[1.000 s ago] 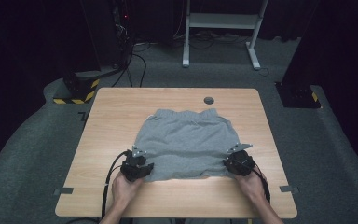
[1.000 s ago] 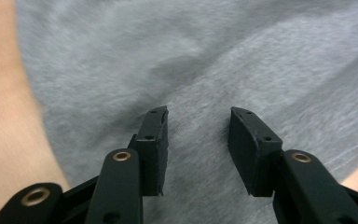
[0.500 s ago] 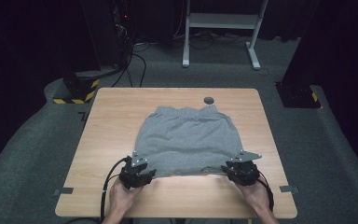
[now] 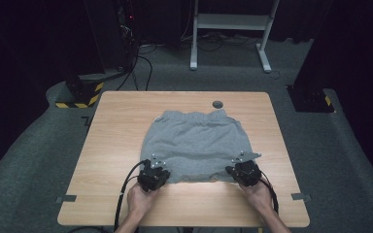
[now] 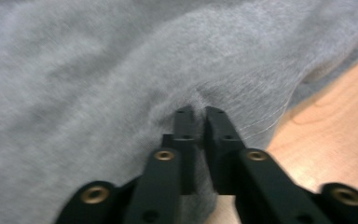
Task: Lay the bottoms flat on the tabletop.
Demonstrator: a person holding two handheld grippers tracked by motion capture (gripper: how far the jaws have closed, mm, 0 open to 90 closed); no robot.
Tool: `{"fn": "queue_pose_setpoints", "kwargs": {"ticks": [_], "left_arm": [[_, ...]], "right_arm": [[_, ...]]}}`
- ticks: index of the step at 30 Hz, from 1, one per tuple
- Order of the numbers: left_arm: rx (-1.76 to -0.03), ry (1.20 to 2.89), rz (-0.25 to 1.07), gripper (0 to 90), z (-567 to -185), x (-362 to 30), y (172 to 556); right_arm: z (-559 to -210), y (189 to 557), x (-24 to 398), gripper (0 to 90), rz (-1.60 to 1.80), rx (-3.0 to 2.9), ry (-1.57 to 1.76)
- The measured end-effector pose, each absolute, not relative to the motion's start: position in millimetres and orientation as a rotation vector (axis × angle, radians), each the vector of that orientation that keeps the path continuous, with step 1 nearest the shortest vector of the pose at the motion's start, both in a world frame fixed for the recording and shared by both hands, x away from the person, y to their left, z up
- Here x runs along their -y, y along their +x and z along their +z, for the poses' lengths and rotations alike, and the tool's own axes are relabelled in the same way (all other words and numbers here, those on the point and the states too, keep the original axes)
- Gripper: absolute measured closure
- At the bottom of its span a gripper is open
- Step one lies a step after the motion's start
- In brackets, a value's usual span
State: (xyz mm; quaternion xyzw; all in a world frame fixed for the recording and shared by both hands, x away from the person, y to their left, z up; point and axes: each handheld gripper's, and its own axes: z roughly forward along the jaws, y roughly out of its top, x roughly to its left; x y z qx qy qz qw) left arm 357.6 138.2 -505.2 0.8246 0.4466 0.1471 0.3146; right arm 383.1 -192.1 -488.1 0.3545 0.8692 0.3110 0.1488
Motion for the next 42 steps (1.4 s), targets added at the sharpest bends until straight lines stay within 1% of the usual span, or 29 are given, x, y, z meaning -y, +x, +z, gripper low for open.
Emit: {"fn": "queue_pose_setpoints", "kwargs": {"ticks": [3, 5, 6, 7, 9, 11, 13, 14, 16, 18, 20, 24, 28, 30, 31, 32, 33, 35, 38, 42], "left_arm": [[-1.167, 2.193, 0.424, 86.7, -500.6, -135.3, 361.3], [-1.155, 2.185, 0.431, 86.7, -497.5, -135.4, 361.3], [-1.152, 2.182, 0.432, 86.7, -496.5, -135.8, 361.0], [-1.152, 2.18, 0.427, 86.7, -496.1, -136.4, 360.3], [-1.147, 2.189, 0.421, 86.8, -495.6, -137.6, 359.8], [-1.142, 2.19, 0.42, 87.0, -495.3, -138.4, 360.0], [-1.142, 2.186, 0.417, 87.2, -494.4, -138.9, 360.8], [-1.14, 2.184, 0.417, 87.2, -493.5, -139.2, 361.3], [-1.137, 2.176, 0.417, 87.3, -491.1, -139.8, 361.7], [-1.133, 2.175, 0.421, 87.4, -488.1, -141.4, 362.3], [-1.143, 2.158, 0.409, 87.4, -485.8, -143.5, 363.4], [-1.152, 2.155, 0.425, 87.4, -481.3, -145.0, 370.5], [-1.198, 2.203, 0.412, 87.0, -489.6, -141.6, 384.6], [-1.198, 2.233, 0.43, 86.3, -494.6, -139.0, 386.9], [-1.192, 2.243, 0.438, 85.1, -495.5, -137.8, 386.1], [-1.182, 2.25, 0.447, 83.7, -496.0, -136.9, 384.1], [-1.177, 2.258, 0.444, 82.1, -495.7, -137.1, 382.5], [-1.166, 2.258, 0.443, 81.1, -495.4, -138.9, 378.8], [-1.167, 2.261, 0.426, 82.4, -495.5, -142.2, 375.8], [-1.181, 2.252, 0.411, 84.8, -498.6, -142.0, 376.3]], "right_arm": [[-485.4, 389.2, 190.1, 90.0, 0.879, -2.495, 1.016], [-483.2, 389.7, 190.1, 90.0, 0.941, -2.493, 1.019], [-481.7, 387.7, 189.9, 85.5, 0.979, -2.495, 1.015], [-480.7, 385.1, 189.3, 78.7, 1.003, -2.5, 1.005], [-481.5, 378.9, 188.2, 69.5, 1.017, -2.498, 0.99], [-486.0, 376.0, 188.8, 65.8, 1.006, -2.489, 0.999], [-493.0, 378.4, 189.0, 67.2, 0.982, -2.504, 1.02], [-496.2, 380.6, 188.5, 73.0, 0.963, -2.515, 1.032], [-499.6, 385.4, 187.1, 88.1, 0.943, -2.548, 1.032], [-497.7, 388.2, 185.1, 89.3, 0.93, -2.562, 1.015], [-491.8, 389.6, 183.9, 89.6, 0.929, -2.56, 0.993], [-480.1, 396.0, 186.9, 89.6, 0.958, -2.525, 1.019], [-487.3, 413.0, 185.3, 89.2, 0.87, -2.546, 1.082], [-496.5, 419.1, 183.6, 87.5, 0.821, -2.559, 1.121], [-499.0, 419.4, 183.1, 82.6, 0.814, -2.553, 1.121], [-499.5, 417.6, 183.0, 77.3, 0.817, -2.537, 1.13], [-497.8, 413.9, 184.3, 74.2, 0.829, -2.516, 1.138], [-493.2, 406.3, 187.8, 72.4, 0.846, -2.483, 1.116], [-483.8, 389.5, 194.1, 72.1, 0.876, -2.449, 1.062], [-482.5, 371.6, 197.9, 74.2, 0.889, -2.432, 1.0]]}}
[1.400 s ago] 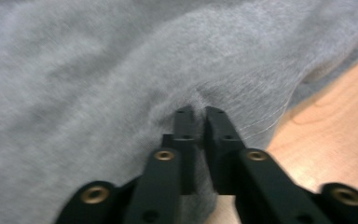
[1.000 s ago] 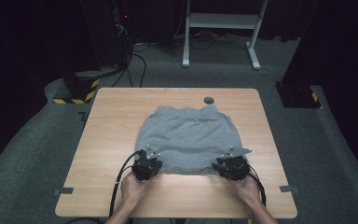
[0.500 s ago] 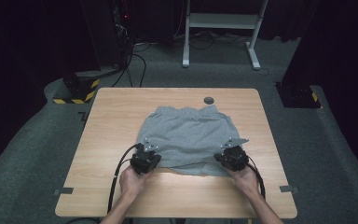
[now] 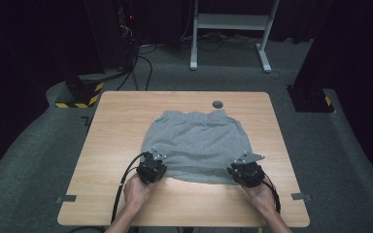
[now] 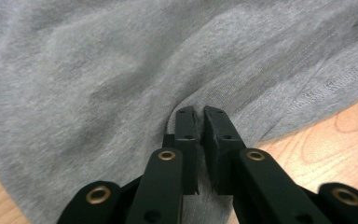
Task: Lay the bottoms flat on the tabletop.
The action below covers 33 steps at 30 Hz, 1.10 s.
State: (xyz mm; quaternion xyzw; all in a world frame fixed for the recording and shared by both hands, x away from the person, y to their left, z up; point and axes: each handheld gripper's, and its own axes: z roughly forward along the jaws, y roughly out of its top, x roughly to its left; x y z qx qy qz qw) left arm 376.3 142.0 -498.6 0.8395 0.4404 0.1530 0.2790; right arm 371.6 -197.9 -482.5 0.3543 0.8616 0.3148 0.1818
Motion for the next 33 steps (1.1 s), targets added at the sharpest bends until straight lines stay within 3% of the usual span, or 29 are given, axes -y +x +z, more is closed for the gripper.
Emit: {"fn": "queue_pose_setpoints", "kwargs": {"ticks": [8, 11, 18, 25, 28, 33], "left_arm": [[-1.179, 2.252, 0.404, 85.7, -496.3, -142.7, 376.6], [-1.167, 2.241, 0.396, 84.6, -491.9, -141.6, 374.4], [-1.071, 2.21, 0.381, 72.1, -476.8, -130.6, 358.6], [-1.031, 2.305, 0.341, 65.6, -500.7, -88.4, 370.1], [-1.053, 2.279, 0.346, 66.0, -504.4, -84.1, 376.8], [-1.039, 2.295, 0.397, 78.1, -505.2, -84.5, 379.3]], "right_arm": [[-482.2, 346.6, 199.3, 83.8, 0.957, -2.44, 0.937], [-495.8, 354.6, 196.4, 83.2, 0.896, -2.474, 0.96], [-502.5, 386.5, 191.0, 79.2, 0.853, -2.467, 1.025], [-504.9, 394.9, 193.8, 74.9, 0.849, -2.505, 1.051], [-504.0, 392.0, 195.6, 72.3, 0.85, -2.509, 1.03], [-496.0, 381.9, 202.3, 70.9, 0.892, -2.473, 1.016]]}}
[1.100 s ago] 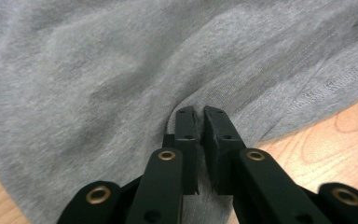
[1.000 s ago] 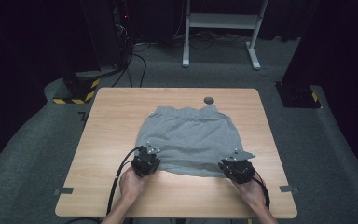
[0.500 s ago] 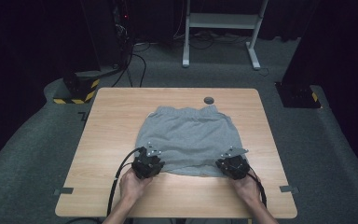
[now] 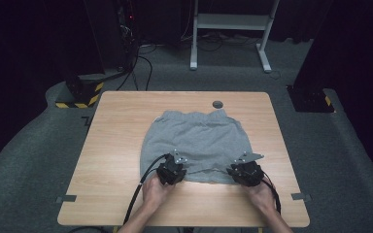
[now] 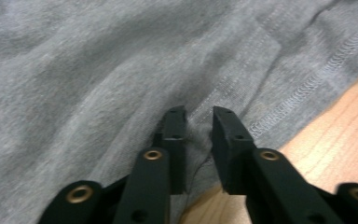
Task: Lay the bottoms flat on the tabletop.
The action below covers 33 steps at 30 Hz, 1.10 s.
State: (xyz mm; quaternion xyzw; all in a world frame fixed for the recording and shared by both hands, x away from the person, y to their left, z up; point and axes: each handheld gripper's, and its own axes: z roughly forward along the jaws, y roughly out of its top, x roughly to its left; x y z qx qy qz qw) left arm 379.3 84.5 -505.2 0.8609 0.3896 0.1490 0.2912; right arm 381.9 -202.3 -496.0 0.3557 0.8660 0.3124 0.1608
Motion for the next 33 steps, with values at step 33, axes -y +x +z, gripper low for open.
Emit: {"fn": "queue_pose_setpoints", "kwargs": {"ticks": [33], "left_arm": [[-1.04, 2.285, 0.335, 87.8, -500.6, -92.4, 383.3]], "right_arm": [[-505.4, 388.9, 215.0, 88.5, 0.82, -2.501, 0.994]]}}
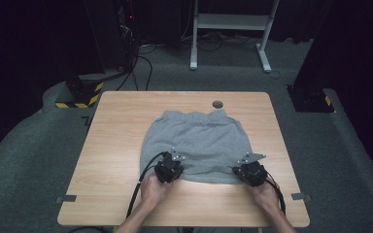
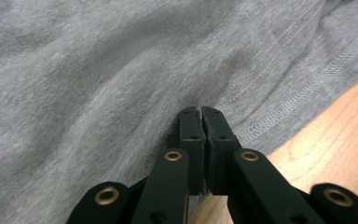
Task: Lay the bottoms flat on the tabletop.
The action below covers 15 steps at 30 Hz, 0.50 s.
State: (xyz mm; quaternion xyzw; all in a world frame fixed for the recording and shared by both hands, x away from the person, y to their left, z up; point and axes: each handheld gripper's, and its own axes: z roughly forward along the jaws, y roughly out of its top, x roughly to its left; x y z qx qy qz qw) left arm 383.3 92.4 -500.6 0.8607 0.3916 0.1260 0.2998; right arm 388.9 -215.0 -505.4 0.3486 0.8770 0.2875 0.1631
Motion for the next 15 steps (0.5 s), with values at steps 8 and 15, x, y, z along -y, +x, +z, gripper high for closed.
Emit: {"fn": "queue_pose_setpoints", "kwargs": {"ticks": [8, 15], "left_arm": [[-1.0, 2.302, 0.284, 87.7, -489.4, -99.7, 375.4], [-0.961, 2.333, 0.234, 87.6, -484.4, -99.4, 362.4]], "right_arm": [[-495.7, 378.2, 219.7, 87.2, 0.84, -2.53, 0.964], [-488.4, 365.0, 223.6, 88.8, 0.822, -2.586, 0.939]]}}
